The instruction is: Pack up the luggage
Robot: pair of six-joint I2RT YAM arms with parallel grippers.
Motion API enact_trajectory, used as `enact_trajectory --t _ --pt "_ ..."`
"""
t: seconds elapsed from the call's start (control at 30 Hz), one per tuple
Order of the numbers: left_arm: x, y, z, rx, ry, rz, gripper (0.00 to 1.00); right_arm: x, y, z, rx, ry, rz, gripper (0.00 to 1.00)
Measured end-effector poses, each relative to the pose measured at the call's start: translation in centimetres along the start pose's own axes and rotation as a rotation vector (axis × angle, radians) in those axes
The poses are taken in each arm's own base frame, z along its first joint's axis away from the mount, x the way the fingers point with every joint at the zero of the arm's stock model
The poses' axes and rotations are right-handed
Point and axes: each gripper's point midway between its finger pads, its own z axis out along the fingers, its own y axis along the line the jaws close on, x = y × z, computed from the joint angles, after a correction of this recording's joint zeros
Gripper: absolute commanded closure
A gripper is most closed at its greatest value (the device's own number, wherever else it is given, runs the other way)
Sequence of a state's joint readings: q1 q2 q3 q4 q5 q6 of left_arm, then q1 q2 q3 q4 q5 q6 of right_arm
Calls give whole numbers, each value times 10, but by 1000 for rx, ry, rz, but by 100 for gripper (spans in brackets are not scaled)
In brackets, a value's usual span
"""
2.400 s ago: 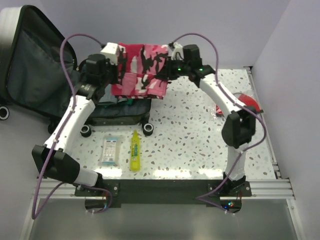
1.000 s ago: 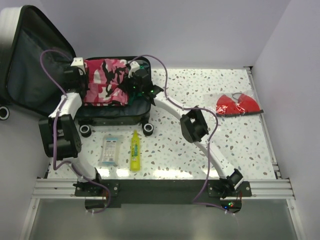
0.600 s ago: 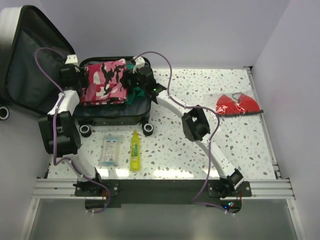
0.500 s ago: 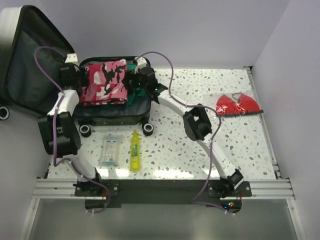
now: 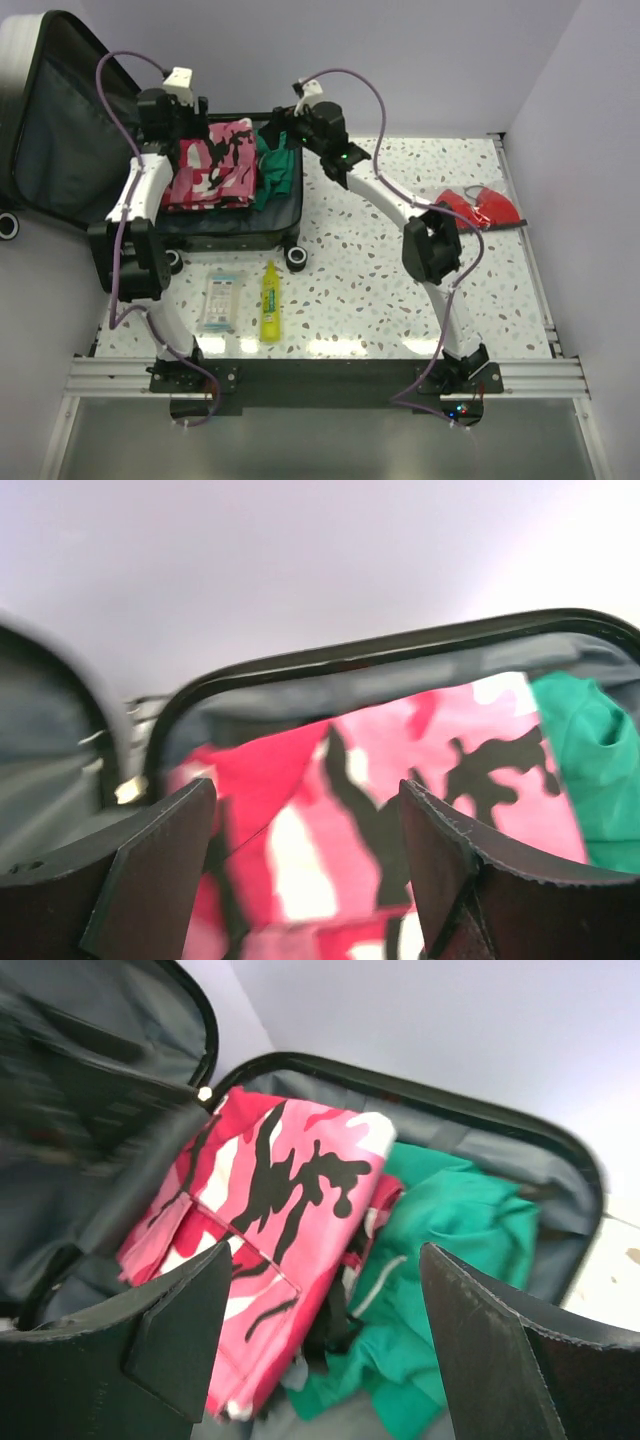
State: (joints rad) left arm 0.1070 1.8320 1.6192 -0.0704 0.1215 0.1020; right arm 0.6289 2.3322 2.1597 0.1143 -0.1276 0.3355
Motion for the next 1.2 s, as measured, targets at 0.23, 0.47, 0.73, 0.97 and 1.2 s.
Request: enact_trajectory --t 0.23,0.47,0.73,0.97,1.2 --pt "88 -33 65 95 193 -15 22 -35 -47 -47 49 27 23 22" --pt "140 -29 130 91 287 8 16 -4 -113 -99 176 174 52 16" --pt "131 -29 111 114 276 34 11 -8 -94 -133 151 220 19 11" --pt "68 -31 75 154 178 24 0 -26 -82 -153 127 222 -5 1" --pt "16 -37 27 180 97 43 0 -11 -140 -192 225 350 -6 1"
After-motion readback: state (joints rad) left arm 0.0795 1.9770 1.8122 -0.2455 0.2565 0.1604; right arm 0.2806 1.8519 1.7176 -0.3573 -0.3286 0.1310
